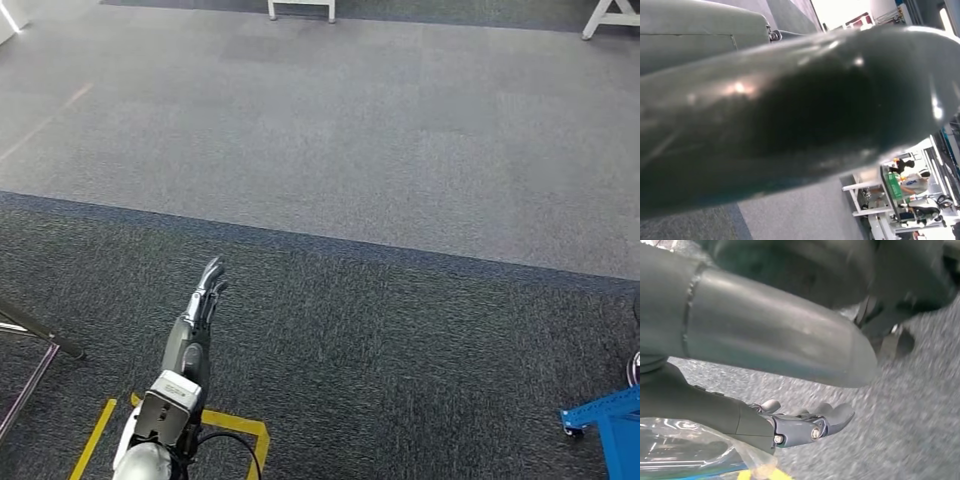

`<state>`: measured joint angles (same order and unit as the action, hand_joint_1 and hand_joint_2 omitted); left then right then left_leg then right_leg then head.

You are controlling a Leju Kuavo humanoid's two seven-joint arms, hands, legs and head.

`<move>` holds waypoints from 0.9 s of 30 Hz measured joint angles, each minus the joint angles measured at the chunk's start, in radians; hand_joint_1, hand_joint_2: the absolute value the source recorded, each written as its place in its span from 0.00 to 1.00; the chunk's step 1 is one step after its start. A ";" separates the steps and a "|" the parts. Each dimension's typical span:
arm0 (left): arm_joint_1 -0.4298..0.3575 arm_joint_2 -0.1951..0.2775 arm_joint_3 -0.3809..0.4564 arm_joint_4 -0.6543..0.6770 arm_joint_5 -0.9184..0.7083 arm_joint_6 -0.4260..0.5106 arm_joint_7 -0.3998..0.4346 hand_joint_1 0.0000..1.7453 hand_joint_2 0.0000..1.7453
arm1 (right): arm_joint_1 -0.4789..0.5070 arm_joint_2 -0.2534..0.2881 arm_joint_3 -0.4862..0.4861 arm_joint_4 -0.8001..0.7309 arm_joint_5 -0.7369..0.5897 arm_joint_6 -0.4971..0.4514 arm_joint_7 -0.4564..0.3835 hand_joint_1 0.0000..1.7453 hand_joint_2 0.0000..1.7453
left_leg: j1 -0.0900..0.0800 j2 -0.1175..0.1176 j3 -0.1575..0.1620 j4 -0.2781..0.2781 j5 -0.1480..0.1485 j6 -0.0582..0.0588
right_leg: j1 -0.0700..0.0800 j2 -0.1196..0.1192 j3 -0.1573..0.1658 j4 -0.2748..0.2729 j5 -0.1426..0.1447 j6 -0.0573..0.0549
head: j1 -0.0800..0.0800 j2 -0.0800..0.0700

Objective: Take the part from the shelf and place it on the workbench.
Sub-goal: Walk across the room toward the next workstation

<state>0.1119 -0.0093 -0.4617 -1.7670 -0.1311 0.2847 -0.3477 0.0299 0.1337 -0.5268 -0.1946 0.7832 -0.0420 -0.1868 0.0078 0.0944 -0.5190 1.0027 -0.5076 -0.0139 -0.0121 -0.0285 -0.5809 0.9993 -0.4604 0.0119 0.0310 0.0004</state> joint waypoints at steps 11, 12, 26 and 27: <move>0.069 0.010 0.056 -0.032 0.012 0.031 -0.005 0.00 0.00 | -0.002 -0.013 -0.018 0.000 -0.001 0.000 0.036 0.00 0.00 | -0.002 -0.170 -0.014 0.022 0.008 0.031 | 0.012 0.140 -0.005 0.002 0.012 -0.012 | -0.004 0.000; 0.072 0.010 0.059 -0.034 0.013 0.032 -0.005 0.00 0.00 | -0.003 -0.014 -0.019 0.000 0.000 0.000 0.037 0.00 0.00 | -0.003 -0.179 -0.008 0.004 0.009 0.032 | 0.010 0.151 -0.010 0.003 0.014 -0.006 | -0.004 0.000; 0.095 0.008 0.090 -0.049 0.022 0.054 -0.006 0.00 0.00 | -0.004 -0.034 -0.022 0.000 0.010 -0.007 0.058 0.00 0.00 | -0.006 0.005 0.009 -0.015 0.006 0.026 | -0.004 -0.047 -0.011 0.026 -0.011 0.034 | 0.002 0.000; 0.096 0.007 0.093 -0.050 0.022 0.055 -0.006 0.00 0.00 | -0.006 -0.034 -0.022 0.000 0.011 -0.007 0.058 0.00 0.00 | -0.009 0.014 0.011 -0.013 0.003 0.020 | -0.001 -0.056 0.000 0.007 -0.011 0.027 | 0.000 0.000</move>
<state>0.2081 -0.0018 -0.3689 -1.8172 -0.1086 0.3393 -0.3536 0.0242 0.0995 -0.5489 -0.1950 0.7938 -0.0488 -0.1284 -0.0008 0.1082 -0.5082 0.9893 -0.5050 0.0065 -0.0136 -0.0847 -0.5806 1.0063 -0.4717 0.0388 0.0314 0.0004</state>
